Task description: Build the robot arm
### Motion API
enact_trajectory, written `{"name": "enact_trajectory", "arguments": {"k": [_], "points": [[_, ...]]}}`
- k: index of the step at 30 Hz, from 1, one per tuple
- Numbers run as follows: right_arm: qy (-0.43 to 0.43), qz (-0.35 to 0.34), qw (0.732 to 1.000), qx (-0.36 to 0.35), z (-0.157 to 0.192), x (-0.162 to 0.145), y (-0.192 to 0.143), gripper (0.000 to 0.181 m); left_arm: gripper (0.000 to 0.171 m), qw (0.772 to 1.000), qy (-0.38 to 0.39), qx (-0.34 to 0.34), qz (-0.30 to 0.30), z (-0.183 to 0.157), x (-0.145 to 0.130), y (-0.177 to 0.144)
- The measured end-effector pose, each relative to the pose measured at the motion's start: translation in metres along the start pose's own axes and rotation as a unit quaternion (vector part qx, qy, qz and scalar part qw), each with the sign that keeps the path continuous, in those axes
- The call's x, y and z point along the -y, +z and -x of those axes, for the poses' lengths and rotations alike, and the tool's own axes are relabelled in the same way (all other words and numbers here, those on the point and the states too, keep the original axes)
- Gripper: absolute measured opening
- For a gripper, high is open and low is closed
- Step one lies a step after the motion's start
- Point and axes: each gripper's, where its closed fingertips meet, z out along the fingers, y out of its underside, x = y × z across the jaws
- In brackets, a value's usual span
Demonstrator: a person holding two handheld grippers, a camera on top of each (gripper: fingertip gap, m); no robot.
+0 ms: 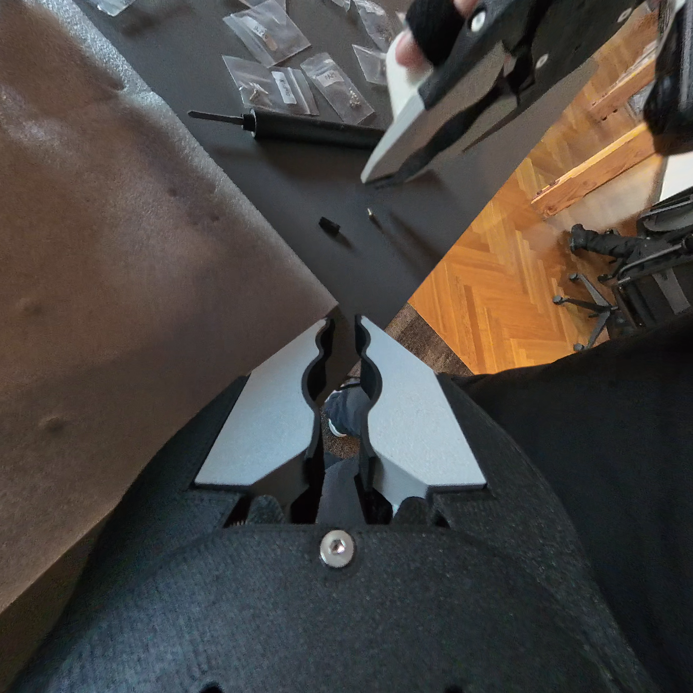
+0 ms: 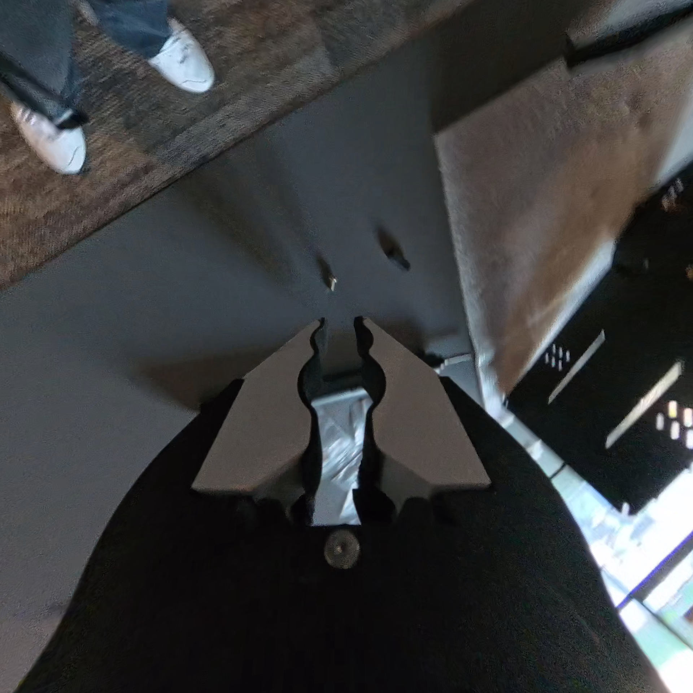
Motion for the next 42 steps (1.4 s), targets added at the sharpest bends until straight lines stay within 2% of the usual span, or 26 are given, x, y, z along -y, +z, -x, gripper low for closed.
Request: {"name": "enact_trajectory", "arguments": {"k": [2,3,4,6,7,8,9,10,11,12,15,16,18,20,22,23,24,29,32,34,40,42], "points": [[0.128,-0.003,0.990,-0.062,-0.010,-0.006,-0.016,0.011,0.009,1.000,0.008,-0.007,-0.010,-0.003,0.001,-0.007],[0.234,-0.003,0.967,-0.102,-0.017,-0.012,-0.024,0.006,0.009,1.000,0.013,-0.010,-0.015,-0.004,0.002,-0.010],[0.365,0.006,0.923,-0.118,-0.016,-0.019,-0.029,0.006,0.009,1.000,0.017,-0.011,-0.018,-0.004,0.002,-0.012],[0.607,0.012,0.790,-0.086,0.008,-0.016,-0.028,0.011,0.009,1.000,0.025,-0.010,-0.014,-0.001,0.001,-0.016],[0.669,-0.032,0.738,-0.077,0.013,0.001,-0.027,0.011,0.009,0.999,0.032,-0.012,-0.015,-0.001,0.002,-0.017],[0.703,-0.076,0.700,-0.099,0.010,0.012,-0.030,0.011,0.009,0.999,0.039,-0.022,-0.018,-0.002,0.004,-0.019],[0.726,-0.092,0.666,-0.144,0.007,0.009,-0.035,0.010,0.009,0.998,0.044,-0.037,-0.021,-0.004,0.006,-0.020],[0.736,-0.089,0.646,-0.181,0.005,0.000,-0.039,0.011,0.009,0.997,0.049,-0.051,-0.020,-0.006,0.008,-0.022],[0.735,-0.079,0.641,-0.207,0.002,-0.010,-0.042,0.012,0.009,0.996,0.058,-0.059,-0.017,-0.005,0.010,-0.023],[0.728,-0.061,0.647,-0.221,-0.001,-0.021,-0.043,0.015,0.009,0.996,0.068,-0.061,-0.012,-0.003,0.011,-0.023],[0.691,-0.008,0.698,-0.187,-0.011,-0.040,-0.033,0.021,0.009,0.994,0.092,-0.061,0.004,0.005,0.014,-0.022],[0.679,0.002,0.717,-0.158,-0.013,-0.039,-0.027,0.021,0.009,0.993,0.094,-0.068,0.002,0.004,0.016,-0.023],[0.671,0.017,0.733,-0.111,-0.016,-0.030,-0.019,0.020,0.009,0.992,0.096,-0.080,-0.003,0.001,0.019,-0.025],[0.645,-0.003,0.758,-0.093,-0.023,-0.008,-0.016,0.014,0.009,0.992,0.101,-0.082,-0.003,0.002,0.017,-0.027],[0.609,0.021,0.787,-0.093,-0.020,-0.002,-0.012,0.012,0.009,0.991,0.100,-0.085,-0.003,0.004,0.013,-0.031],[0.603,0.034,0.793,-0.076,-0.015,-0.001,-0.008,0.012,0.009,0.991,0.096,-0.089,-0.003,0.004,0.010,-0.033],[0.610,0.047,0.789,-0.065,-0.012,-0.004,-0.005,0.012,0.009,0.991,0.092,-0.093,-0.003,0.005,0.008,-0.035],[0.689,0.040,0.723,0.032,-0.008,-0.004,0.004,0.006,0.009,0.993,0.079,-0.087,-0.004,0.013,-0.001,-0.044],[0.699,0.067,0.710,0.048,-0.006,-0.010,0.007,0.006,0.009,0.993,0.071,-0.089,-0.020,0.011,-0.001,-0.050],[0.714,0.073,0.693,0.062,-0.004,-0.009,0.010,0.008,0.009,0.994,0.068,-0.088,-0.022,0.011,-0.003,-0.053],[0.735,0.088,0.667,0.082,0.000,-0.009,0.016,0.009,0.009,0.995,0.057,-0.071,-0.030,0.017,-0.012,-0.067],[0.732,0.088,0.671,0.085,0.001,-0.007,0.016,0.005,0.009,0.996,0.052,-0.067,-0.037,0.018,-0.014,-0.072]]}}
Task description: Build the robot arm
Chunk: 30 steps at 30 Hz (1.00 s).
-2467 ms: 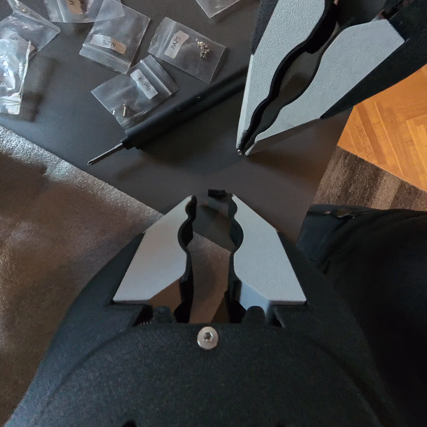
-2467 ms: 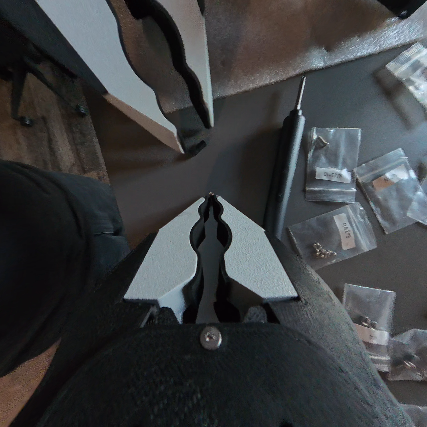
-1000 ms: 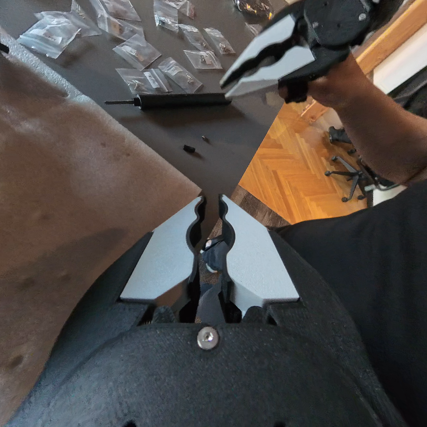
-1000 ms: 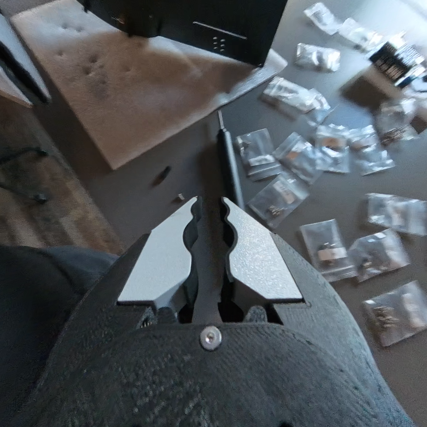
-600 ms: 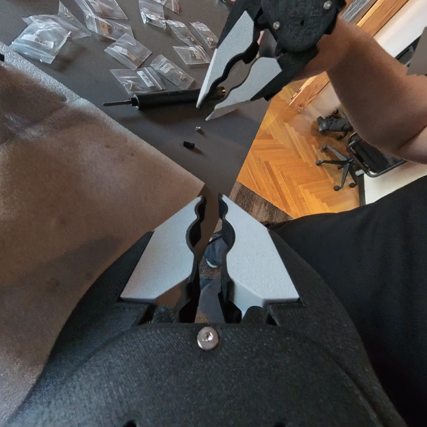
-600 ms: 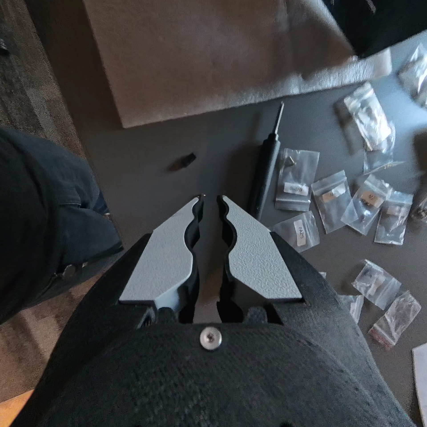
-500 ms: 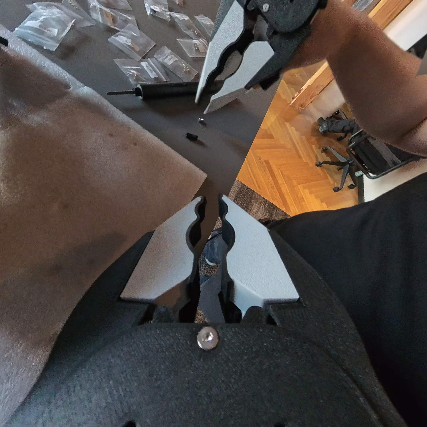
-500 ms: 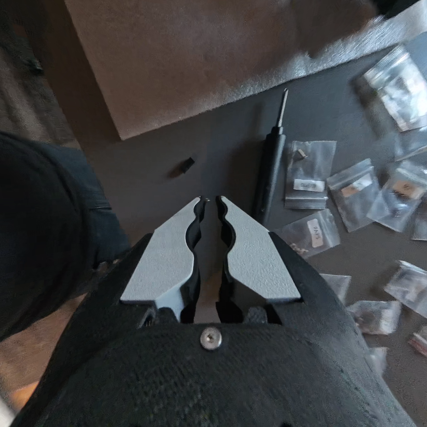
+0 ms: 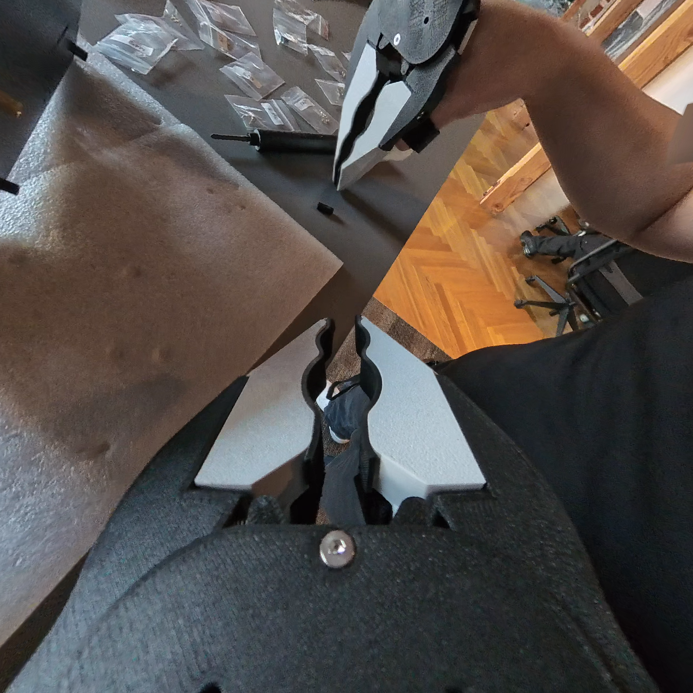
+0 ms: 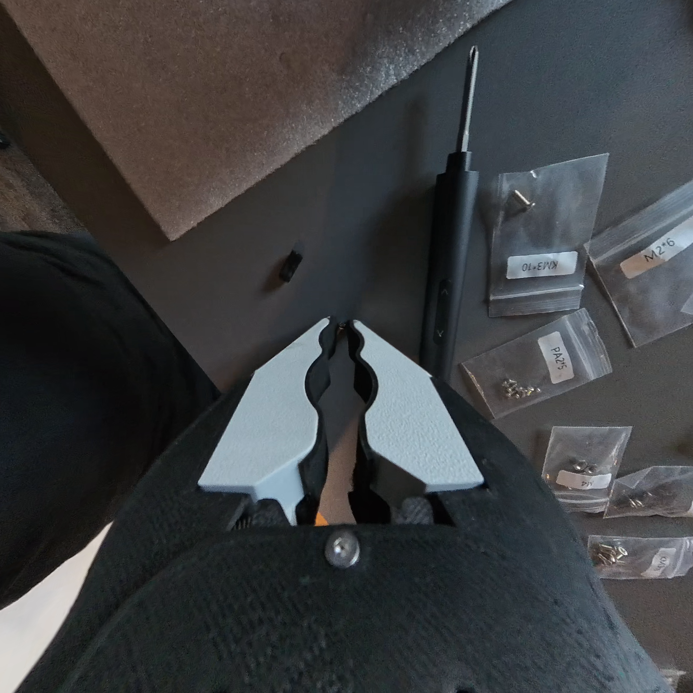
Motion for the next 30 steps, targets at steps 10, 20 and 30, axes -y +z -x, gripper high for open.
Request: {"name": "enact_trajectory", "arguments": {"k": [10,20,30], "points": [[0.056,-0.097,0.993,0.024,0.001,0.011,-0.006,0.003,0.009,1.000,-0.014,-0.002,-0.018,0.003,-0.004,-0.013],[0.321,-0.424,0.786,0.315,0.023,0.066,-0.065,0.001,0.013,0.982,0.105,0.074,-0.138,0.001,0.060,0.066],[0.296,-0.469,0.773,0.308,0.033,0.073,-0.093,0.001,0.009,0.959,0.146,0.120,-0.211,-0.011,0.107,0.100]]}}
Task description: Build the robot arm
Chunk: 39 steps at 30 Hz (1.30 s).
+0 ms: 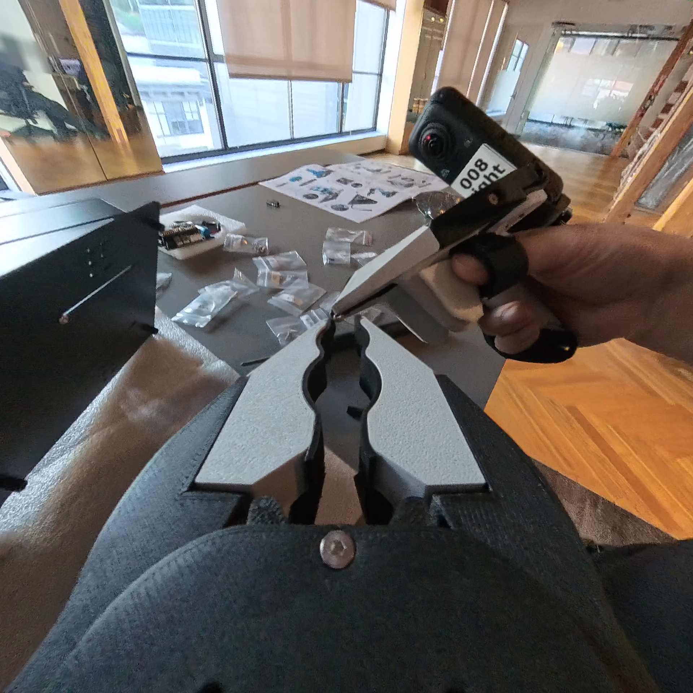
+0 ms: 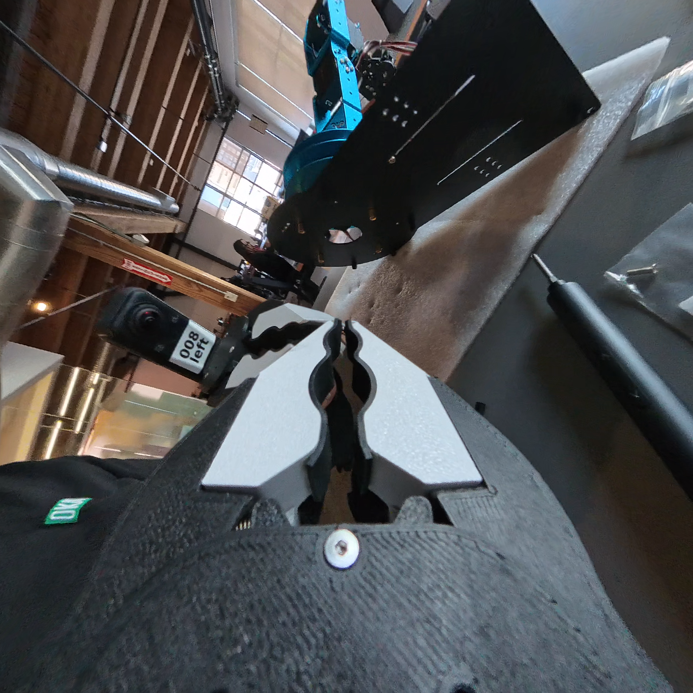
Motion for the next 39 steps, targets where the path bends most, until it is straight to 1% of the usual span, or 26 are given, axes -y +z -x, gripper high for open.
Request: {"name": "enact_trajectory", "arguments": {"k": [4,10,13,16,19,21,22,23,24,25,27,28,29,30,31,32,34,37,39], "points": [[-0.015,0.008,1.000,-0.005,-0.001,0.003,-0.005,0.001,0.002,1.000,0.006,0.016,-0.003,0.000,0.003,0.006],[-0.027,0.011,0.999,-0.013,-0.006,0.007,-0.006,0.001,0.001,1.000,-0.006,0.023,0.003,0.002,0.002,0.013],[-0.019,0.010,1.000,0.003,-0.004,0.009,-0.006,0.001,0.001,1.000,-0.025,0.007,-0.004,0.003,0.005,0.012],[-0.032,0.008,0.999,0.017,0.001,0.011,-0.004,0.004,0.000,0.998,-0.059,-0.024,-0.017,0.006,0.007,0.009],[-0.087,0.007,0.996,-0.002,-0.004,0.016,-0.002,0.008,0.000,0.991,-0.120,-0.057,-0.012,0.019,0.000,0.005],[-0.148,0.006,0.989,-0.007,-0.009,0.020,0.000,0.009,0.000,0.983,-0.161,-0.083,-0.022,0.029,-0.001,0.000],[-0.187,0.015,0.982,0.006,-0.008,0.017,0.002,0.009,0.000,0.979,-0.181,-0.094,-0.023,0.033,-0.001,-0.004],[-0.235,0.027,0.971,0.027,-0.003,0.013,0.004,0.011,0.000,0.973,-0.200,-0.113,-0.026,0.033,0.000,-0.007],[-0.302,0.030,0.952,0.038,0.003,0.008,0.004,0.013,0.000,0.965,-0.219,-0.140,-0.032,0.030,0.003,-0.012],[-0.386,0.023,0.921,0.042,0.010,0.004,0.003,0.015,0.000,0.957,-0.237,-0.162,-0.032,0.028,0.006,-0.017],[-0.542,0.019,0.839,0.039,0.029,-0.008,0.001,0.016,0.000,0.937,-0.266,-0.223,-0.029,0.015,0.013,-0.028],[-0.593,0.024,0.804,0.036,0.038,-0.014,0.001,0.015,0.000,0.926,-0.282,-0.251,-0.030,0.009,0.018,-0.034],[-0.625,0.029,0.779,0.033,0.045,-0.017,0.002,0.015,0.000,0.914,-0.294,-0.277,-0.032,0.002,0.024,-0.039],[-0.646,0.031,0.761,0.046,0.054,-0.021,0.002,0.016,0.000,0.901,-0.305,-0.305,-0.035,-0.004,0.030,-0.045],[-0.660,0.032,0.749,0.059,0.063,-0.025,0.002,0.016,0.000,0.890,-0.315,-0.328,-0.038,-0.010,0.035,-0.050],[-0.673,0.024,0.737,0.057,0.068,-0.023,0.002,0.016,0.000,0.880,-0.324,-0.344,-0.039,-0.014,0.039,-0.054],[-0.693,0.000,0.719,0.052,0.077,-0.018,0.002,0.017,0.000,0.867,-0.336,-0.365,-0.043,-0.019,0.045,-0.059],[-0.697,-0.015,0.714,0.062,0.087,-0.017,0.002,0.017,0.001,0.855,-0.352,-0.375,-0.057,-0.020,0.051,-0.063],[-0.702,-0.018,0.710,0.056,0.088,-0.016,0.002,0.013,0.001,0.850,-0.363,-0.378,-0.060,-0.021,0.053,-0.063]]}}
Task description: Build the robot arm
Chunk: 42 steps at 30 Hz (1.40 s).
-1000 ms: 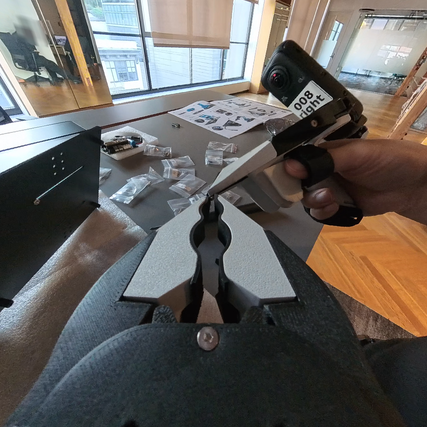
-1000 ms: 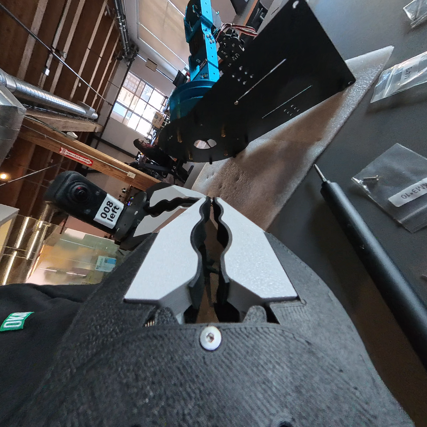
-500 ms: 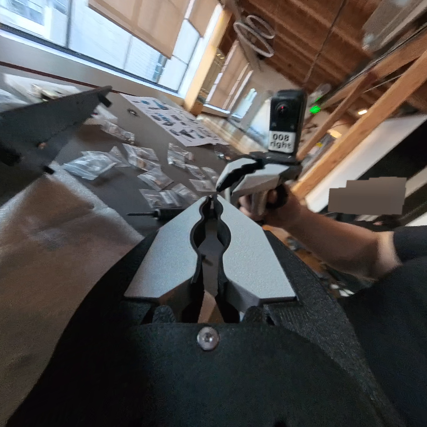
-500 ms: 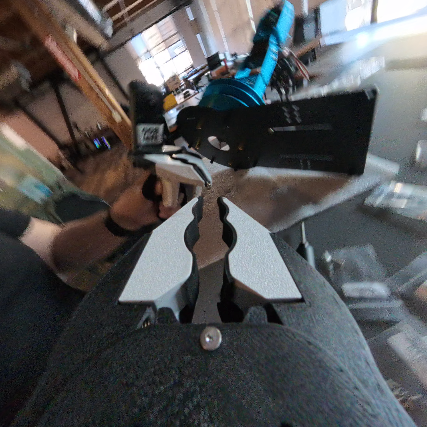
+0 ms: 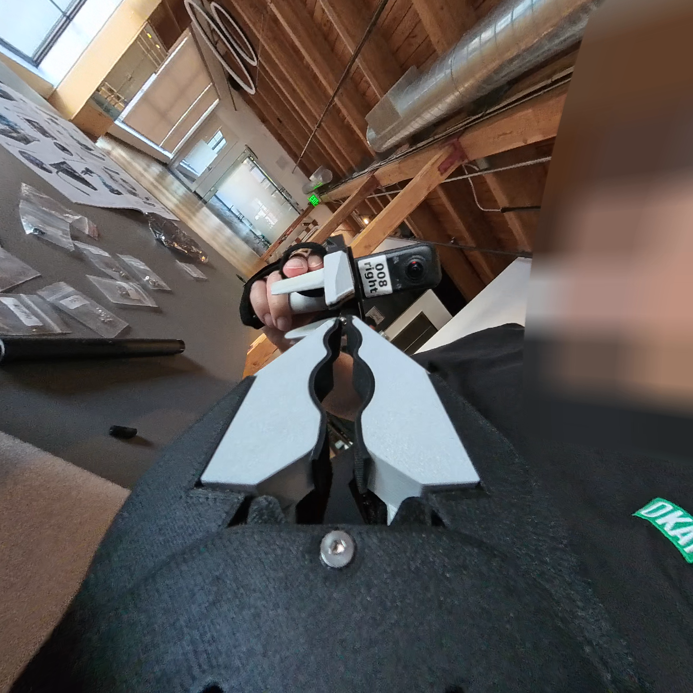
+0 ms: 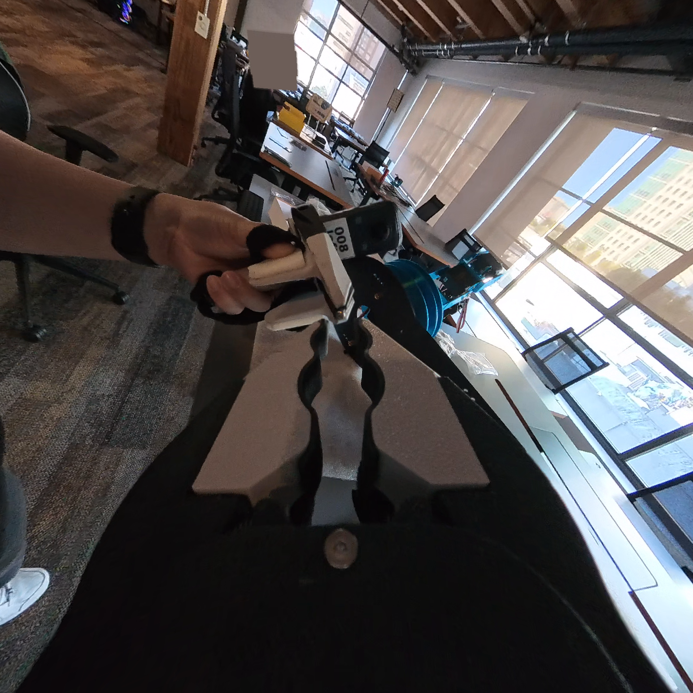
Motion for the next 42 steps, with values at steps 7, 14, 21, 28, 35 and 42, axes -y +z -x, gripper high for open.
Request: {"name": "enact_trajectory", "arguments": {"k": [7,14,21,28,35,42], "points": [[0.005,-0.011,1.000,-0.004,0.000,0.004,-0.003,0.004,0.001,1.000,-0.014,-0.002,-0.013,0.002,-0.001,0.006],[0.008,-0.011,1.000,-0.008,-0.002,0.004,-0.010,0.004,0.000,0.999,-0.032,-0.024,-0.026,0.001,-0.001,0.014],[0.007,-0.011,1.000,-0.001,-0.001,0.003,-0.015,0.005,0.001,0.999,-0.036,-0.030,-0.027,0.002,-0.003,0.017],[-0.003,-0.010,1.000,0.003,0.001,0.005,-0.018,0.004,0.000,0.999,-0.037,-0.029,-0.021,0.001,-0.004,0.020],[-0.032,0.009,0.999,0.002,0.003,0.001,-0.019,0.003,0.000,0.998,-0.054,-0.036,-0.024,0.003,-0.006,0.021],[-0.031,0.016,0.999,0.004,0.000,0.003,-0.023,0.003,0.000,0.997,-0.058,-0.042,-0.022,0.000,-0.005,0.023]]}}
